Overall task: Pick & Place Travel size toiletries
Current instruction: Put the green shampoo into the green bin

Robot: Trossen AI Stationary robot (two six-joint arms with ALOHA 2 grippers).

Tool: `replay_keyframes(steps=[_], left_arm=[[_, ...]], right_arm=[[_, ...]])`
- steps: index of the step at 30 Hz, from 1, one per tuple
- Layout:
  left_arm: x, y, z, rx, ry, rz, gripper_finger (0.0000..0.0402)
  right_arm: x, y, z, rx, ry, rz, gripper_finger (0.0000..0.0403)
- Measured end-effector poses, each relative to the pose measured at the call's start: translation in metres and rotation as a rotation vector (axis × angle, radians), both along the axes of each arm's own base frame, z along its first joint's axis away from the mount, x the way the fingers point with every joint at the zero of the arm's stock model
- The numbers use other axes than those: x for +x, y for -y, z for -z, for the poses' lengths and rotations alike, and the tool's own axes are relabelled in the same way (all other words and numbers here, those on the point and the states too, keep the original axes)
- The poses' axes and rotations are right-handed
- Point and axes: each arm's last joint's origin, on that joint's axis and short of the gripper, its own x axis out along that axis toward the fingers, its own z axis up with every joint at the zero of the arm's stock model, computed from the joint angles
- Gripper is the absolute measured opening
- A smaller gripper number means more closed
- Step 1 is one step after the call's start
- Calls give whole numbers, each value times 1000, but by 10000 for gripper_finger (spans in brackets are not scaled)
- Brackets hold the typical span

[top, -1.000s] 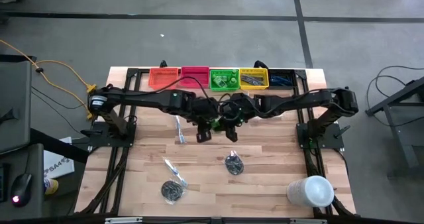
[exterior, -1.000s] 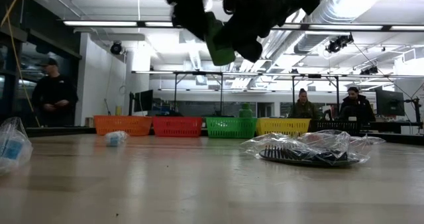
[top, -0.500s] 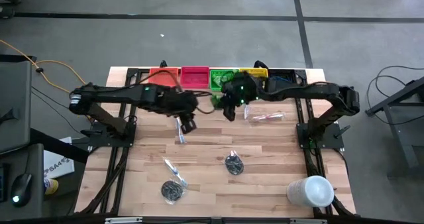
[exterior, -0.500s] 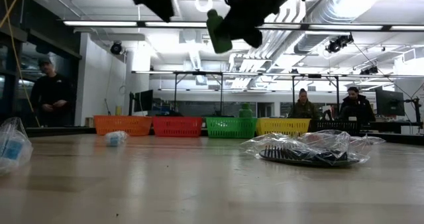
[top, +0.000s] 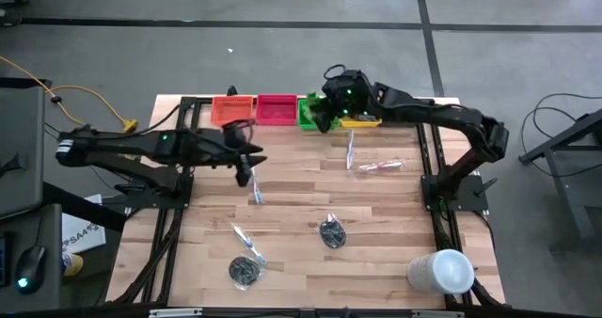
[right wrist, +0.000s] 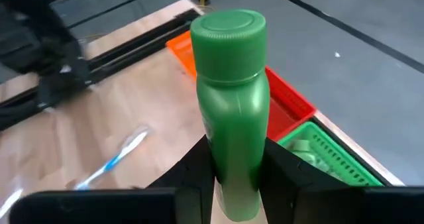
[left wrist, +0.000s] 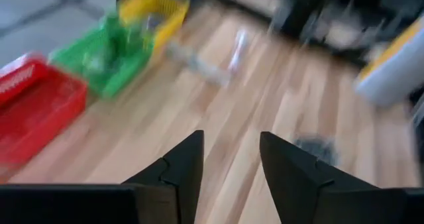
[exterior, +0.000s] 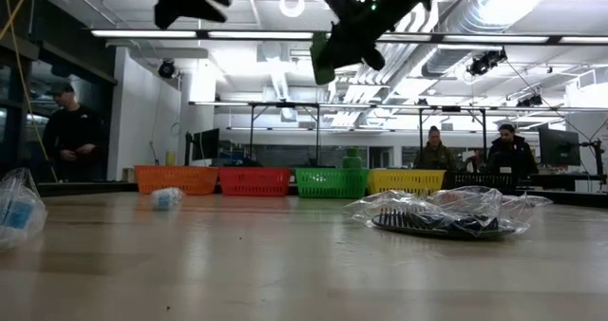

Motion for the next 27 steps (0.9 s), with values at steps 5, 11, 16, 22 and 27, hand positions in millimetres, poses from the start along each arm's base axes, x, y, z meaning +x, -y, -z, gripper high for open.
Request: replay_keyframes(steps=[5,11,16,22,27], left_arm=[[-12,-1,12,-3,143,2,149],[-21,-1,22,-40,102,-17,149],[-23,-1,21,-47,111,-20,149],[-23,-1,20,-47,115,-21,149],[-23,-1,20,-47,115,-21,149]], right_arm=[[13,26,26,18,-9,81,80],[26,56,72,136,-49,258,81],[24,69,103,210,-147,329,81],[21,73,113,283,-182,309,98],[20,74,113,274,-188,327,153]])
